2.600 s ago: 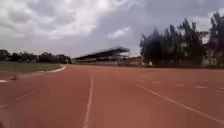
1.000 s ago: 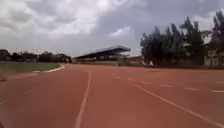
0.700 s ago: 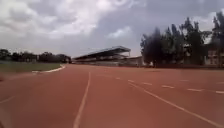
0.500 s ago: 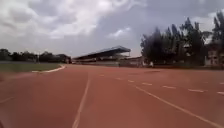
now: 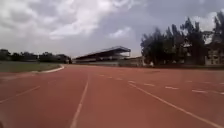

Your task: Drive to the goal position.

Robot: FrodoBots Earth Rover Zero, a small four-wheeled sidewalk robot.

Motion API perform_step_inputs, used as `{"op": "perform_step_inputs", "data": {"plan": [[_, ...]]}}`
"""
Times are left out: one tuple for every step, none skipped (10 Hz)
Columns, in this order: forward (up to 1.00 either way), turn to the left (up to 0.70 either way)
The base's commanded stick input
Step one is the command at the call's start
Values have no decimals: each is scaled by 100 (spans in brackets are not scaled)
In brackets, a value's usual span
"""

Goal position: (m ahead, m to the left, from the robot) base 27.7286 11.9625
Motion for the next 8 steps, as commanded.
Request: {"op": "perform_step_inputs", "data": {"plan": [[30,0],[30,0],[30,0],[30,0],[30,0],[30,0],[30,0],[30,0]]}}
